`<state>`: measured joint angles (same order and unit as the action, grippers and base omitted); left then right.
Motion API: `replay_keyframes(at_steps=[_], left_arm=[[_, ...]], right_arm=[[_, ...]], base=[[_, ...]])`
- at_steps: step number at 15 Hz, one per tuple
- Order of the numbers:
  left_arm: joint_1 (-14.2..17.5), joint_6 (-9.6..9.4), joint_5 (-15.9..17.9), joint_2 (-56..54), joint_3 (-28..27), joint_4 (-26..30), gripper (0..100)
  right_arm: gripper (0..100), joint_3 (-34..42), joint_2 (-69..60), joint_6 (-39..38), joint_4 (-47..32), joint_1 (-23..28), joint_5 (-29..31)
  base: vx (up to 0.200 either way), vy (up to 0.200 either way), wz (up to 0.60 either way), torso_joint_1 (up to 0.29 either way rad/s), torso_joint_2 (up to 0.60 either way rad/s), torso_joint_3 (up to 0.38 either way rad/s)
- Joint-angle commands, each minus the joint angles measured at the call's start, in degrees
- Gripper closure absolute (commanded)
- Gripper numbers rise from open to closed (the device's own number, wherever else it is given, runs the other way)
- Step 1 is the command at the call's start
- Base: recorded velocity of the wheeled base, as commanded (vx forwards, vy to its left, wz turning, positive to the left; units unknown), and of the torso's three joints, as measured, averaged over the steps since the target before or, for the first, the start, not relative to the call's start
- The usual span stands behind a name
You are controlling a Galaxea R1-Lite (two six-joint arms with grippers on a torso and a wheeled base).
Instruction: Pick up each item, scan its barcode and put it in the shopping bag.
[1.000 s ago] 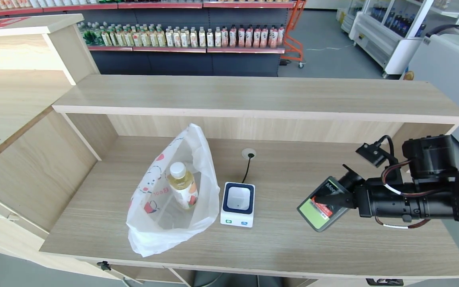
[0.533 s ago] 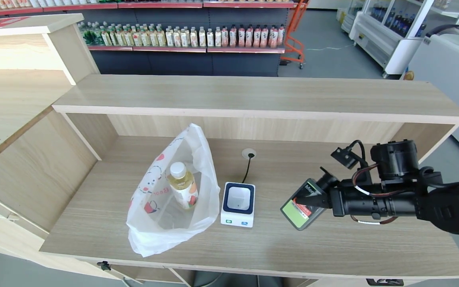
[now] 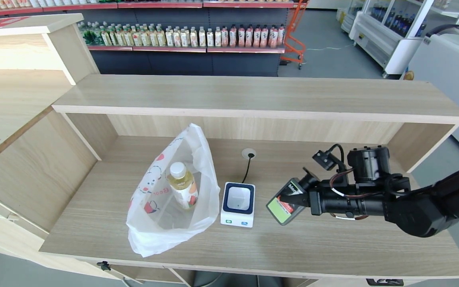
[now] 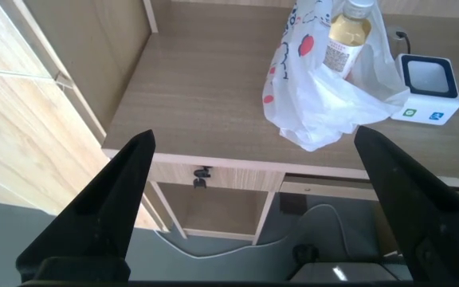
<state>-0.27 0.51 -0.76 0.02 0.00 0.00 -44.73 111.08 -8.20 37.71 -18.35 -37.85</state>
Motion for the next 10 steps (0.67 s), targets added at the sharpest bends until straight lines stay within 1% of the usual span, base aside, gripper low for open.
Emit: replay_keyframes(at_steps=[1, 3, 6, 10], left_arm=[[0.0, 0.02, 0.0, 0.0, 0.0, 0.0, 0], [0.0, 0.02, 0.0, 0.0, 0.0, 0.0, 0], [0.0, 0.02, 0.0, 0.0, 0.0, 0.0, 0], [0.0, 0.02, 0.0, 0.0, 0.0, 0.0, 0]], right_arm=[[100, -0.3, 3.1, -0.6, 1.6, -0.9, 0.0], [100, -1.0, 4.9, -1.2, 4.5, -1.6, -0.1], [100, -3.2, 8.5, -3.9, 10.8, -2.7, 0.1], [100, -3.6, 10.8, -4.2, 12.7, -3.5, 1.2]], base=[[0.0, 0.0, 0.0, 0.0, 0.0, 0.0], [0.0, 0.0, 0.0, 0.0, 0.0, 0.0], [0.0, 0.0, 0.0, 0.0, 0.0, 0.0], [0.0, 0.0, 0.0, 0.0, 0.0, 0.0]])
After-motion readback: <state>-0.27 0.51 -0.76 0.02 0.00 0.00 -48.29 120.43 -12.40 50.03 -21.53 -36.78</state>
